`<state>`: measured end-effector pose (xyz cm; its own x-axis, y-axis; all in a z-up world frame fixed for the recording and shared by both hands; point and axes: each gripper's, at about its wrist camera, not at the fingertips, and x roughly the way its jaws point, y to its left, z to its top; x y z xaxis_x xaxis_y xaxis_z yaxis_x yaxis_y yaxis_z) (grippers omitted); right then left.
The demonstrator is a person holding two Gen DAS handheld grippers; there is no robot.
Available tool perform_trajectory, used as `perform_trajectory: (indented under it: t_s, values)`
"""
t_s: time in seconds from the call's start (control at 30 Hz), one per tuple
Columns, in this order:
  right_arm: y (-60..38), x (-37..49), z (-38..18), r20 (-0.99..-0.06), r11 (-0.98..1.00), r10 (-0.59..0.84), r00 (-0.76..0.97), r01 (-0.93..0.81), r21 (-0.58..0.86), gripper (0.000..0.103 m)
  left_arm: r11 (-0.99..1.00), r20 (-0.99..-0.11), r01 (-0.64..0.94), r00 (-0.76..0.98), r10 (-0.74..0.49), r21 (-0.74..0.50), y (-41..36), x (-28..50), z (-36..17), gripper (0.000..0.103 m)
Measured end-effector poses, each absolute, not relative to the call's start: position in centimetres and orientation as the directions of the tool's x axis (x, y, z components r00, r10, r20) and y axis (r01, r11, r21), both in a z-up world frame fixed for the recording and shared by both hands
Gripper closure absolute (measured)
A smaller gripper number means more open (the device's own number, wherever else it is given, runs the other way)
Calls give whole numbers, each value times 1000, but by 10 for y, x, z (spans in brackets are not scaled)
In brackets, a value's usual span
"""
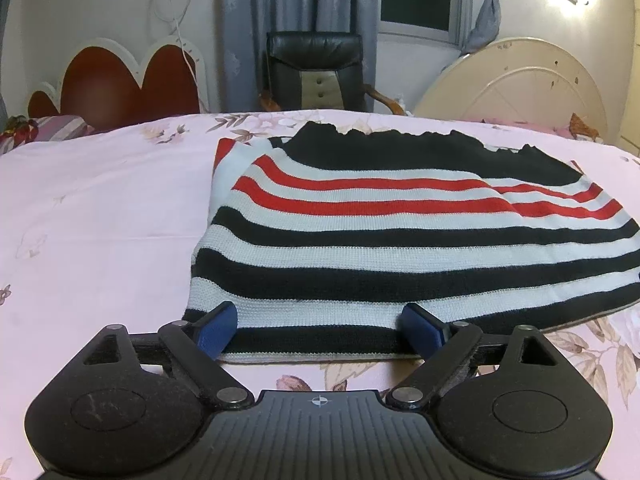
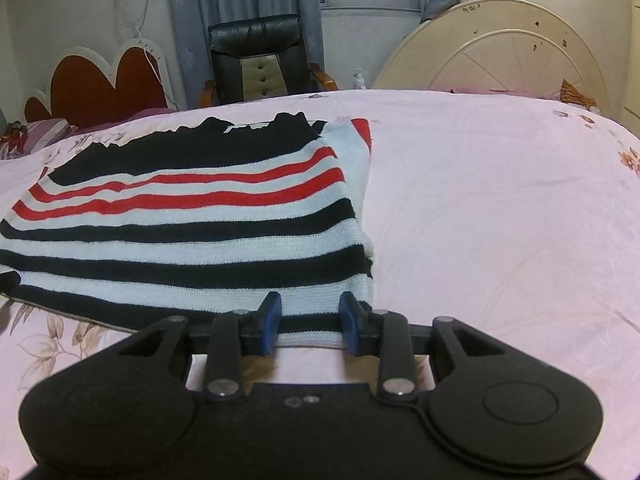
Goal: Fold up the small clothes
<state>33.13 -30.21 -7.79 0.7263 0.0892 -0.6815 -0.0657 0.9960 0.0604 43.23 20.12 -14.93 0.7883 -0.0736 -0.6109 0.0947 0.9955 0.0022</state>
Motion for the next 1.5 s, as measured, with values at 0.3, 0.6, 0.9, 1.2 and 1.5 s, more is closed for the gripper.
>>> perform_trajectory:
  t_s: [0.3,0.6,0.9,1.2,1.5]
  values:
    - [-291,341,-72,-725,996,84,684,-73,47,55,995,-638,97,767,-66,14,200,437,-146,14]
    - [-305,327,-45,-700,991,128,702,-57,124,55,998,-617,40,784,-61,-48,223,406,-125,14]
    - [-296,312,-27,-637,973,225,737,-133,190,80,716,-525,-152,783,-333,-681,292,378,-169,28]
    - [-256,339,-33,-617,933,356,702,-226,282,97,555,-435,-213,847,-305,-804,307,421,-194,36]
    - [-217,393,-54,-610,893,445,656,-270,361,99,550,-439,-235,855,-276,-802,312,472,-202,72]
